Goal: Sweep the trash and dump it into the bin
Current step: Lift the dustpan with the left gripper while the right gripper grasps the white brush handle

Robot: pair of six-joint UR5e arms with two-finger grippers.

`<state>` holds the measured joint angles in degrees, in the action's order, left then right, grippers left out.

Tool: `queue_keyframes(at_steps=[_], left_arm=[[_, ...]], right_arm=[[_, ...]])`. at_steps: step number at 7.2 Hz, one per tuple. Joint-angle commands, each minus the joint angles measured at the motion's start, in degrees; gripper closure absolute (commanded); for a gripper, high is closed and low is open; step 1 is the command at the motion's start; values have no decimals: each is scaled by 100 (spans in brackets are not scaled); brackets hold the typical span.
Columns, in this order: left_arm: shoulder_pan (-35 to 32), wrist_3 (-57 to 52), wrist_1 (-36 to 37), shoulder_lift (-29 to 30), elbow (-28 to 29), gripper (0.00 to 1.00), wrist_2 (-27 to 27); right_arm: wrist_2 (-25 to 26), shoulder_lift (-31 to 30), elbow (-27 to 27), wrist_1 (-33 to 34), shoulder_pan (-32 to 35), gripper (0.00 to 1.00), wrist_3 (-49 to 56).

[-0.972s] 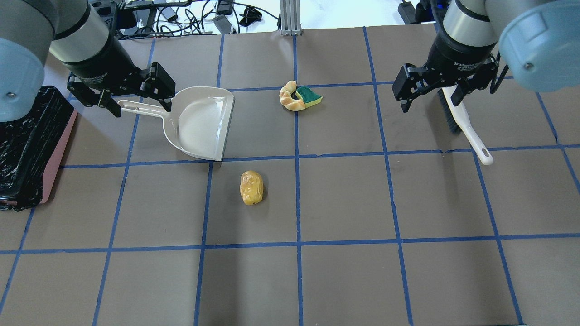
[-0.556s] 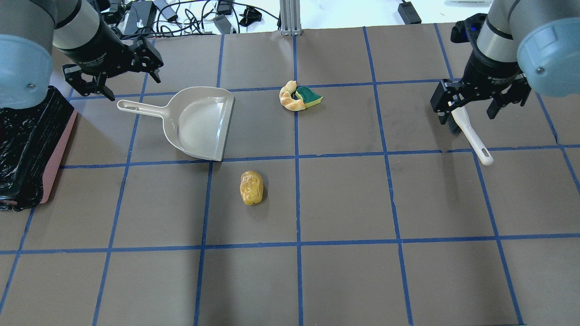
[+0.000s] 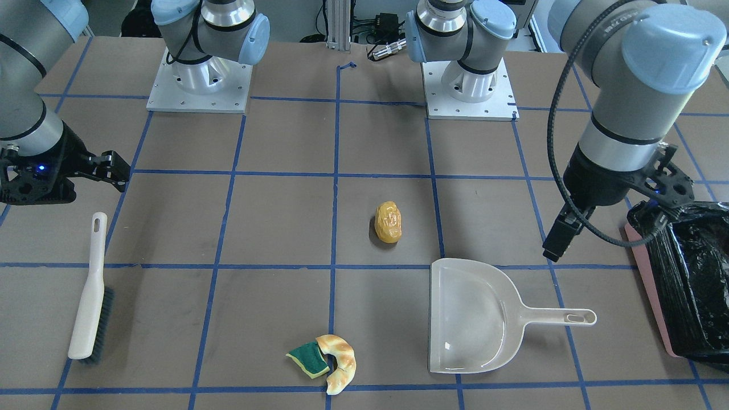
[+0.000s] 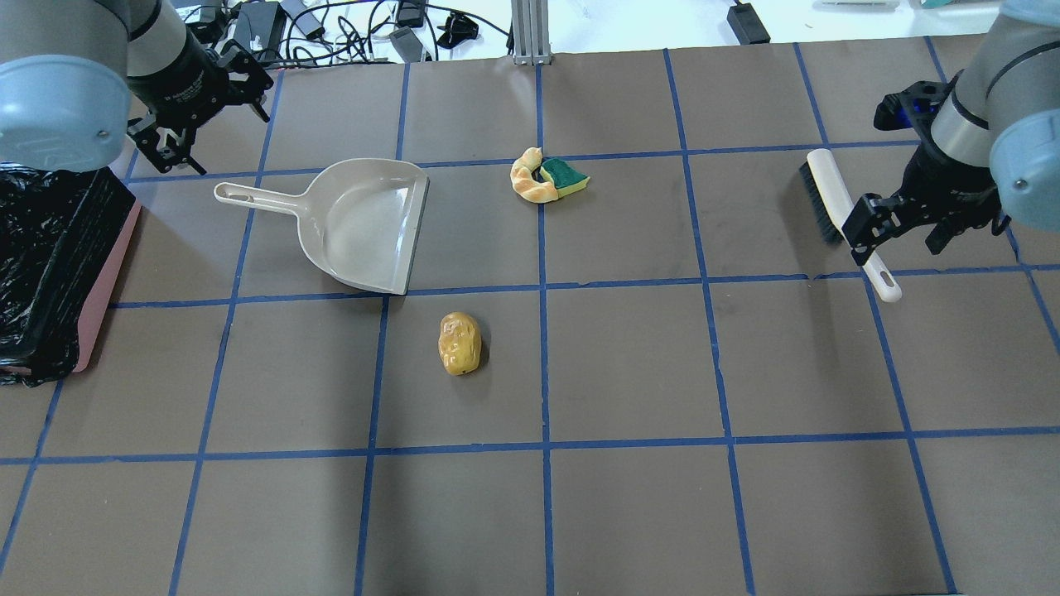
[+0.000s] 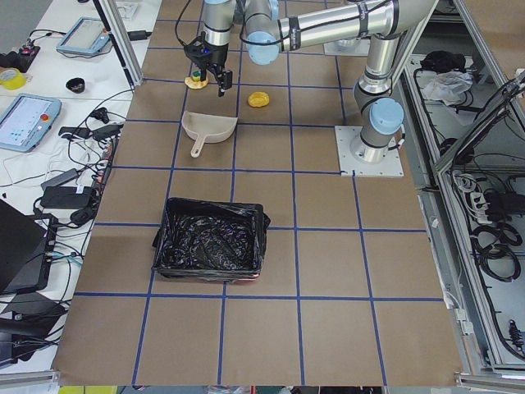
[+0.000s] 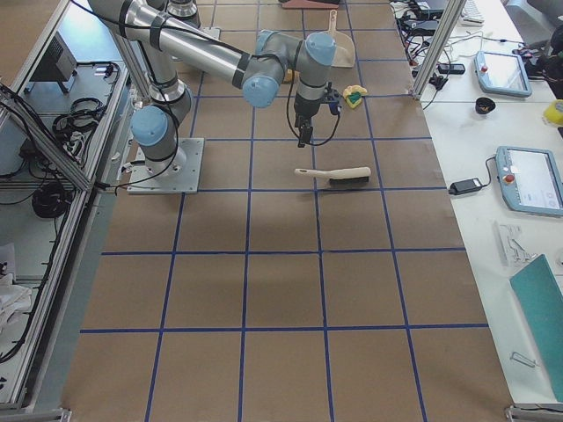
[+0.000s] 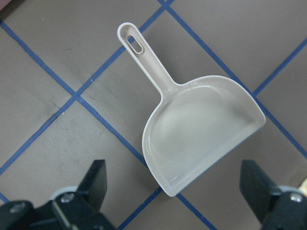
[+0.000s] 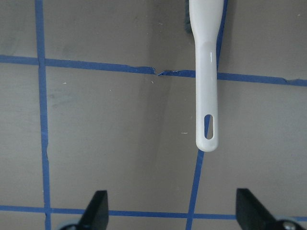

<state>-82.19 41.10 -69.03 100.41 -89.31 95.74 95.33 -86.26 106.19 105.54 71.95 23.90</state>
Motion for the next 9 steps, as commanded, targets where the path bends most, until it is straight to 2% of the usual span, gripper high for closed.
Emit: queue_keyframes(at_steps=[1,2,3,5,7,9], left_arm=[[202,807,143,407,142,0,121],[221,1151,275,565,141,0,112],[229,2050,693,724,98,0,112],[230,2217,838,1171,220,0,112],[264,2331,839,1637,579,0,77],[265,2744,724,1893,660,0,59]], right_arm=[[39,117,367,790,-145,1,316],[39,292,367,1106,-163,1,343],[39,546,367,1431,-233,1,491],[-49,803,384,1531,-514,1,519],[-58,821,656,1627,-524,7,431],[-206,1144,648,2047,-524,7,440]])
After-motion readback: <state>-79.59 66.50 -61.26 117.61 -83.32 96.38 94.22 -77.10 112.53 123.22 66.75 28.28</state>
